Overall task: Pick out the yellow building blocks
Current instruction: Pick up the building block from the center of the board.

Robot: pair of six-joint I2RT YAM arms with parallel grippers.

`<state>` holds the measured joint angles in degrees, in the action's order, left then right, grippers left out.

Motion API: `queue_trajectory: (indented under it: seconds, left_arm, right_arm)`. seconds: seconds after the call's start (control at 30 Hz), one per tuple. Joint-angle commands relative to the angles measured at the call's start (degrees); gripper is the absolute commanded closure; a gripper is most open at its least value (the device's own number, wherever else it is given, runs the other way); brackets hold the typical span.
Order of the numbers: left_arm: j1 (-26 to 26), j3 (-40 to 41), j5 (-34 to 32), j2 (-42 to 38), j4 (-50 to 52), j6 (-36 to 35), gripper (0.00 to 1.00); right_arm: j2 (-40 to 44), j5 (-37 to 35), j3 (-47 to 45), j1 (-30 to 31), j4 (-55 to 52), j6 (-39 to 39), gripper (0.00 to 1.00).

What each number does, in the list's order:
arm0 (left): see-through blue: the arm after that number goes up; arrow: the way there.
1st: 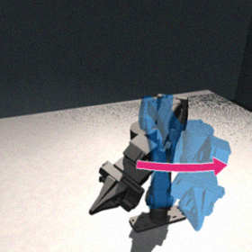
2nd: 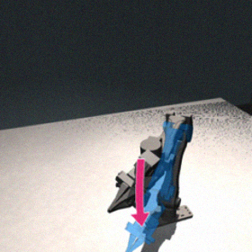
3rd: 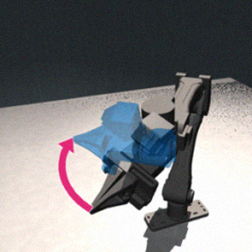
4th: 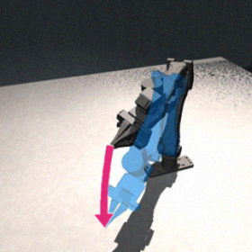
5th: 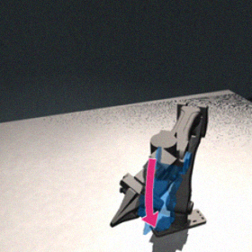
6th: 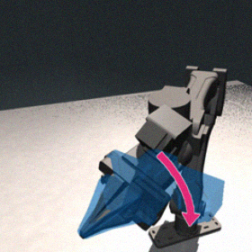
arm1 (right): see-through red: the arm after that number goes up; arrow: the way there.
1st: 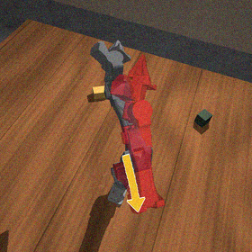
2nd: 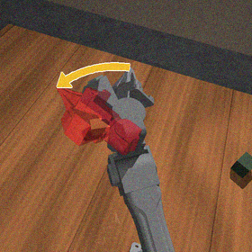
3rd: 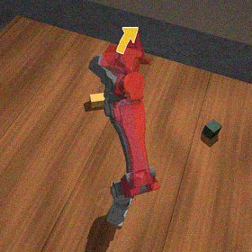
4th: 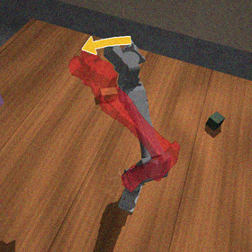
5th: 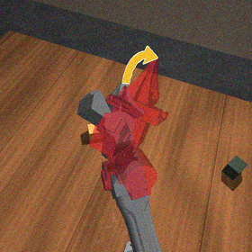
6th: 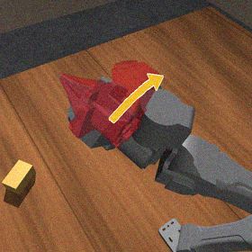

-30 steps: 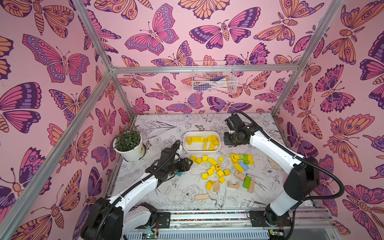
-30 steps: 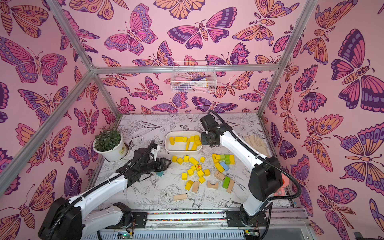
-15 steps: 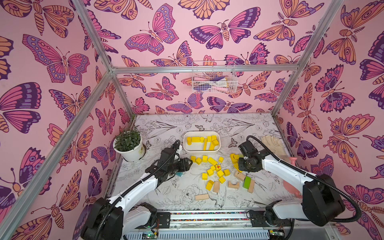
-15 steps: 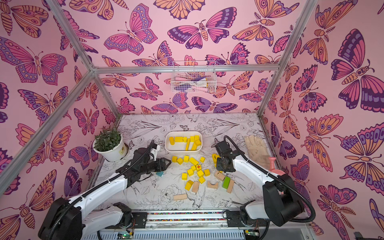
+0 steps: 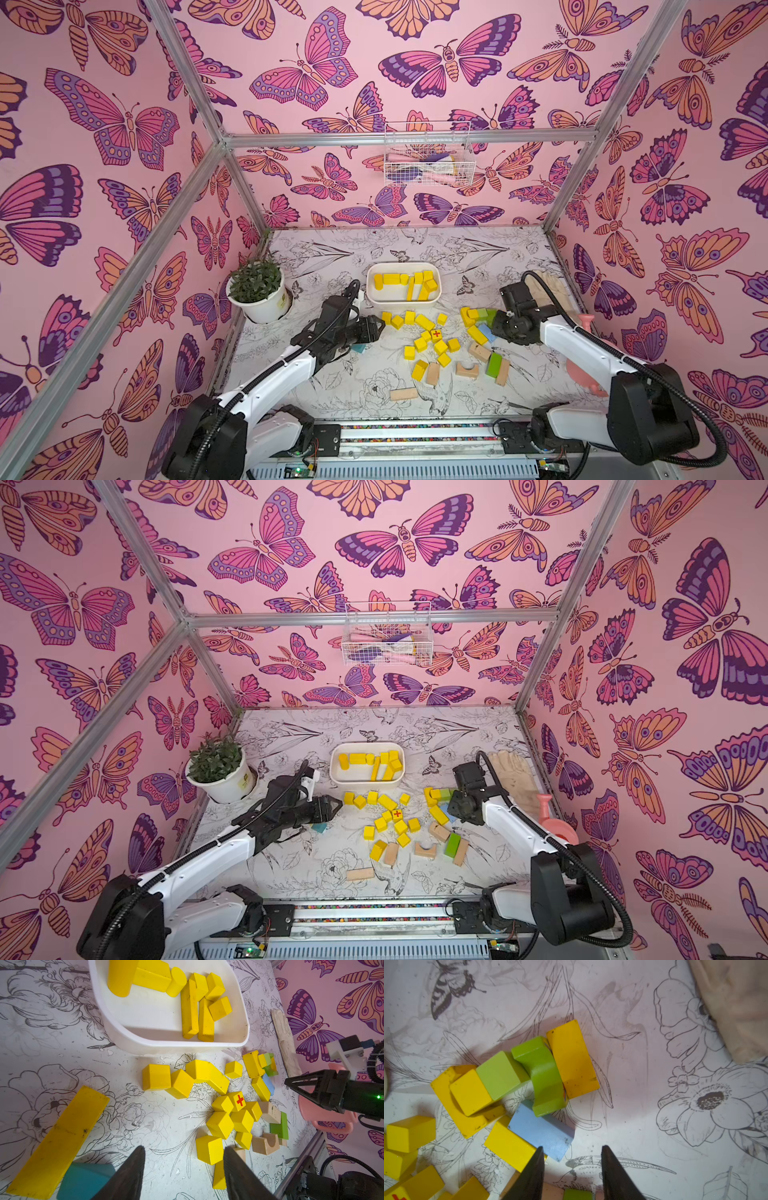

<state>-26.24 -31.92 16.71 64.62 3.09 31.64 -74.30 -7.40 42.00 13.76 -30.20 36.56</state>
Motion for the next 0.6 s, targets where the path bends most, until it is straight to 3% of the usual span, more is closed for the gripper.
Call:
queue_trajectory:
  seconds: [0.0,0.57]
  left_arm:
    - [0.40,0.37,-0.30,0.24,0.77,0.19,0.39]
    - [0.49,0.37,-0.36,0.33,0.81,0.22,0.39]
  right_arm:
    - [-1.38,-1.63,3.59,-0.51,0.39,-2.15,0.54]
    - [-19.64,2.26,14.14,-6.49,-1.13,-8.01,0.54]
